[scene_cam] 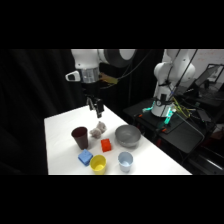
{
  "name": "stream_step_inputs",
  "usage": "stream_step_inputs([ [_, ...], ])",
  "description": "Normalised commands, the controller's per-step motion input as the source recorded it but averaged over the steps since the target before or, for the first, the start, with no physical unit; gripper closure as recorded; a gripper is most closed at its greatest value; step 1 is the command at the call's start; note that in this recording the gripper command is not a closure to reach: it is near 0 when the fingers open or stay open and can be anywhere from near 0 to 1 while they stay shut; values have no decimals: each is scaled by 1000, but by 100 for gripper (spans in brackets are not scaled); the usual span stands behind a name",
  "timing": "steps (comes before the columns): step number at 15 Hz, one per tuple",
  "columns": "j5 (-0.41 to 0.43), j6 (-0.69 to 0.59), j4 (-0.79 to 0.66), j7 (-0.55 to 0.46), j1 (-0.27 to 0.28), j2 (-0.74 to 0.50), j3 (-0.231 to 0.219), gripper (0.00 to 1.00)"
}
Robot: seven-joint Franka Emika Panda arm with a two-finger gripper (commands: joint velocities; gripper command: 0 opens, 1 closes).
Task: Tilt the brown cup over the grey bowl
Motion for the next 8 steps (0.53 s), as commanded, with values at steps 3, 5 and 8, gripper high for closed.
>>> stream_step_inputs([
  [3,77,-124,604,-141,-45,380,44,0],
  [5,153,-11,567,-155,-56,422,72,0],
  [8,172,77,475,-141,-54,427,91,0],
])
